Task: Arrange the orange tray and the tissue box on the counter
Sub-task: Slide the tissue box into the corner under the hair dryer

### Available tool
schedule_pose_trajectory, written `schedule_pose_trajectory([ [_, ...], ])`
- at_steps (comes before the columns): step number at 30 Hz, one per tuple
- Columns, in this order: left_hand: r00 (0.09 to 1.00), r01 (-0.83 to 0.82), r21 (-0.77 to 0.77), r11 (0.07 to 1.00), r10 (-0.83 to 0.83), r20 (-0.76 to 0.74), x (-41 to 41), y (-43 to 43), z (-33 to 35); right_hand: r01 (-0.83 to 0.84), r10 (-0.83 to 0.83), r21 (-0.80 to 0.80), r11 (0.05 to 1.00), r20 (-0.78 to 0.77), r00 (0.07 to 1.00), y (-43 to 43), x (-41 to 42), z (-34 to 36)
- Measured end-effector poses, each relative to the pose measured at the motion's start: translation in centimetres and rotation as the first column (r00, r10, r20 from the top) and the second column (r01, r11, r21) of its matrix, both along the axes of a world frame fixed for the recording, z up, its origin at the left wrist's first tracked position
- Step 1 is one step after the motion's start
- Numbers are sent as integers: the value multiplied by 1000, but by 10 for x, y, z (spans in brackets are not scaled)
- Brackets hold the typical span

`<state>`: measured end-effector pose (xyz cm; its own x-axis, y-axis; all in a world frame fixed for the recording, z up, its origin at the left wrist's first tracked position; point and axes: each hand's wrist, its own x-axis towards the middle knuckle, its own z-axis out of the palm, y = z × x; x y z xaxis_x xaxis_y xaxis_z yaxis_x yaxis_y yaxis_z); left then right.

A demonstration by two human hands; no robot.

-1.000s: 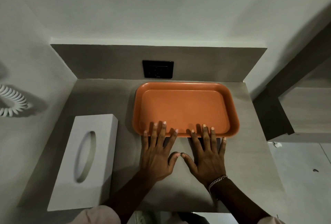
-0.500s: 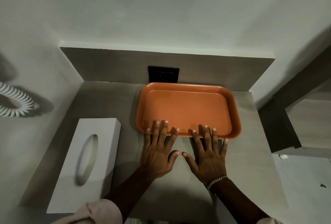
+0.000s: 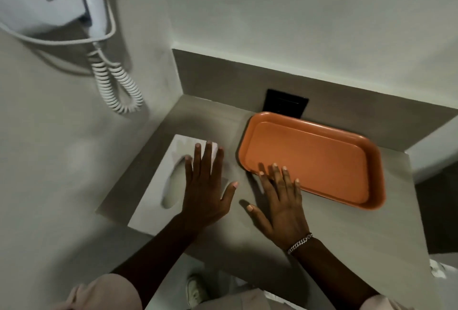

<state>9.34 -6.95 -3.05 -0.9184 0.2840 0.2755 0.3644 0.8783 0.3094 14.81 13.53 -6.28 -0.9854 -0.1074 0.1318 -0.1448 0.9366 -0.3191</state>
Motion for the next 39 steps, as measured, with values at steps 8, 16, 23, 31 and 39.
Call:
schedule_pose_trajectory([
  [8,940,-284,-134,950,303,157,12,-56,-10,-324,324,50,945,5,946,-56,-38,-2],
  [16,822,-444,-202,873,487,296,6,-61,-17,-427,388,169,888,219,895,-71,-52,-33],
  [23,820,-469,-194,862,506,267,-4,-63,-14,-405,362,201,892,221,906,-73,-53,-35],
  [31,811,-526,-145,838,545,211,-52,-83,4,-403,369,190,896,188,910,-71,-53,-41],
  [39,830,-483,-209,850,520,199,-84,-98,0,-388,356,186,903,184,916,-72,-53,-45],
])
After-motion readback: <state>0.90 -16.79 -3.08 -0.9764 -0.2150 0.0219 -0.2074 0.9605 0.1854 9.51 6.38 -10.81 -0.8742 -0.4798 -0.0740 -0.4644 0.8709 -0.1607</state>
